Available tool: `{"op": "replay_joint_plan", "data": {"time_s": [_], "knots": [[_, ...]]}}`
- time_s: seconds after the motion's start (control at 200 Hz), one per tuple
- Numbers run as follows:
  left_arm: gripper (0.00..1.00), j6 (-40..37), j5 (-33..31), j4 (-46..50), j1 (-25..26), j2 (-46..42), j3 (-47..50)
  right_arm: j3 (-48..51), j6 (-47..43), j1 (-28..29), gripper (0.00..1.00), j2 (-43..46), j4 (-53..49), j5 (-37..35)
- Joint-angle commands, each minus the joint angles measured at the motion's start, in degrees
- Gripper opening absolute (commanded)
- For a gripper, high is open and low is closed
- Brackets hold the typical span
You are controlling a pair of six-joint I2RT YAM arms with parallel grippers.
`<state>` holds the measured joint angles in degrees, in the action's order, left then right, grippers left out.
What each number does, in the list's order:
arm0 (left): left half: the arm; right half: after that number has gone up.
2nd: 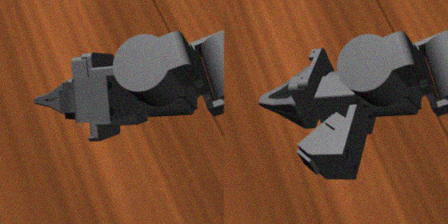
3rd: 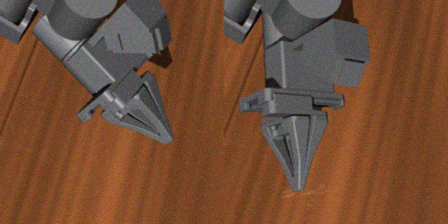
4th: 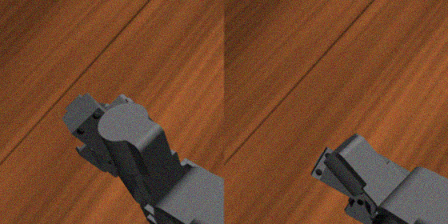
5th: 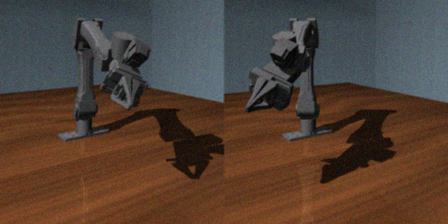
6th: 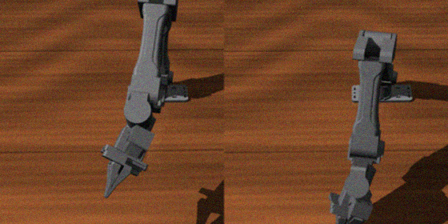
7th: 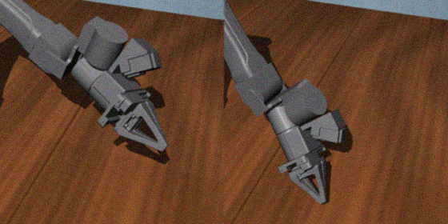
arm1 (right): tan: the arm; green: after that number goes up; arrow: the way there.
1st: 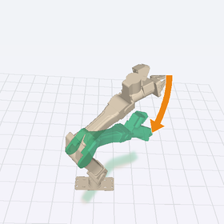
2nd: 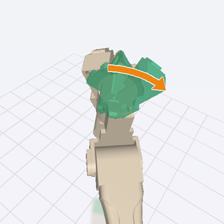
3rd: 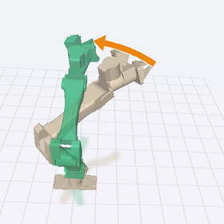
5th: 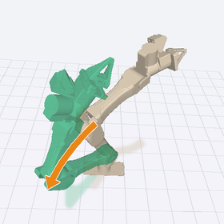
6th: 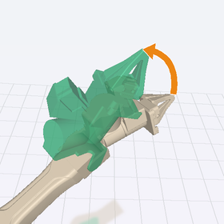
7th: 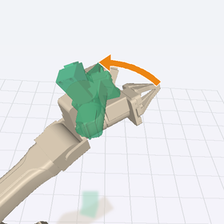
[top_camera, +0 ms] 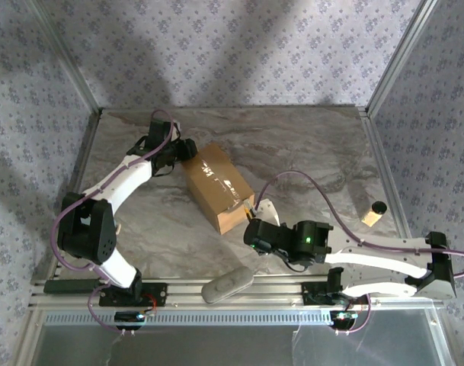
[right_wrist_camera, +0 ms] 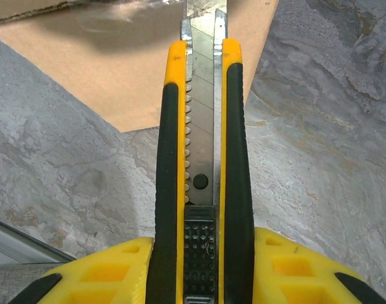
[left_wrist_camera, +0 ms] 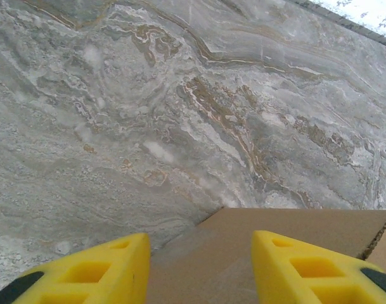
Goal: Unpack the express box
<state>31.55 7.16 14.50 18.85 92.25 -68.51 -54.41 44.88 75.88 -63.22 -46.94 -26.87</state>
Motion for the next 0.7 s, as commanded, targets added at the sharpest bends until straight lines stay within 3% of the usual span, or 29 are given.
{"op": "replay_joint_plan", "data": {"time_s": [0.0, 0.25, 0.53, 0.7], "knots": [[0.46, -0.25, 5.15, 1.93, 1.80, -0.84, 1.18, -2.92, -2.62, -1.11, 0.00, -0.62, 1.92, 0.24], [0.46, -2.13, 4.23, 4.30, 1.79, -1.19, -1.48, -5.71, -0.61, -1.84, 0.00, -2.69, -1.59, -3.97], [0.46, -4.44, -1.13, 9.48, 0.60, -0.88, -9.71, -5.86, 0.69, -1.87, 0.00, -2.52, -3.09, -4.91], [0.52, -3.95, -3.44, 10.94, -1.00, -1.01, -13.67, -5.12, 1.58, -1.96, 0.00, -1.56, -3.82, -5.34]]}}
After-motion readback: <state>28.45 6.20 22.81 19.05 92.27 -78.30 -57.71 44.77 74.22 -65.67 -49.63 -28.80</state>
